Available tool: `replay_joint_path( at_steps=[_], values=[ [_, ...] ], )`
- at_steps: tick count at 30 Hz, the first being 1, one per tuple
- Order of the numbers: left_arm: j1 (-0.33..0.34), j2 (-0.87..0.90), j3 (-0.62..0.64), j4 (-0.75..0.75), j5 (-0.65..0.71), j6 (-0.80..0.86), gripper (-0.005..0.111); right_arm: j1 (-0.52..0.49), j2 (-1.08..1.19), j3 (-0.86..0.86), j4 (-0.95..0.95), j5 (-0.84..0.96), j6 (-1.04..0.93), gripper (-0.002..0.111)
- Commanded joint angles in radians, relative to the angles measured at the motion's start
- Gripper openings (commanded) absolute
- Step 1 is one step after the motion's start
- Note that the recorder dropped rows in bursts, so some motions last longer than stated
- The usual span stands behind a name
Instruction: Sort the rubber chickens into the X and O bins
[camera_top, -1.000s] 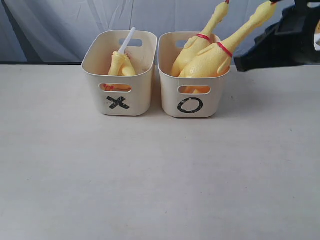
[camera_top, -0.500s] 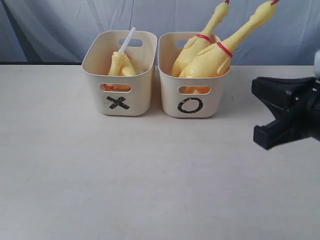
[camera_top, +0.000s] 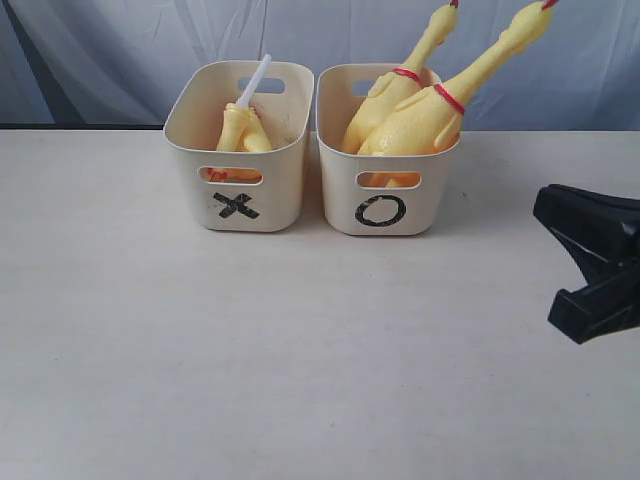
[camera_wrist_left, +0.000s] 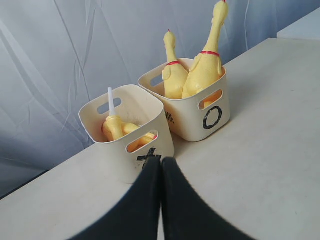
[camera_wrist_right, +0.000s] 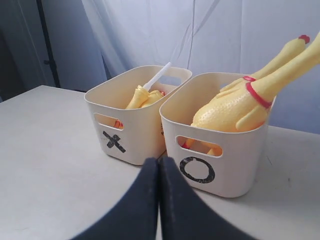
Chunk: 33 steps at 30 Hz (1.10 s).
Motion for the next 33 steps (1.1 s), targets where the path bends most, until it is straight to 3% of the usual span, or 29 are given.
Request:
replay_joint_path(
  at_steps=[1, 10, 15, 24, 33],
  values=[
    [0.004, -0.007, 0.006, 0.001, -0.009, -0.004, 0.0, -0.005, -0.008, 0.003, 0.006, 0.004, 0.002, -0.001],
    [0.015, -0.023, 0.006, -0.003, -0.009, -0.004, 0.0, -0.005, -0.02, 0.003, 0.006, 0.006, 0.002, -0.001],
    [0.101, -0.083, 0.006, -0.002, -0.009, -0.004, 0.0, -0.053, -0.116, 0.003, 0.006, 0.011, 0.002, -0.001],
    [0.256, -0.171, 0.006, -0.002, -0.009, -0.004, 0.0, -0.242, -0.371, 0.003, 0.006, 0.011, 0.002, -0.001],
    [0.32, -0.222, 0.006, 0.003, -0.009, -0.004, 0.0, -0.365, -0.638, 0.003, 0.006, 0.011, 0.002, -0.001]
  ],
)
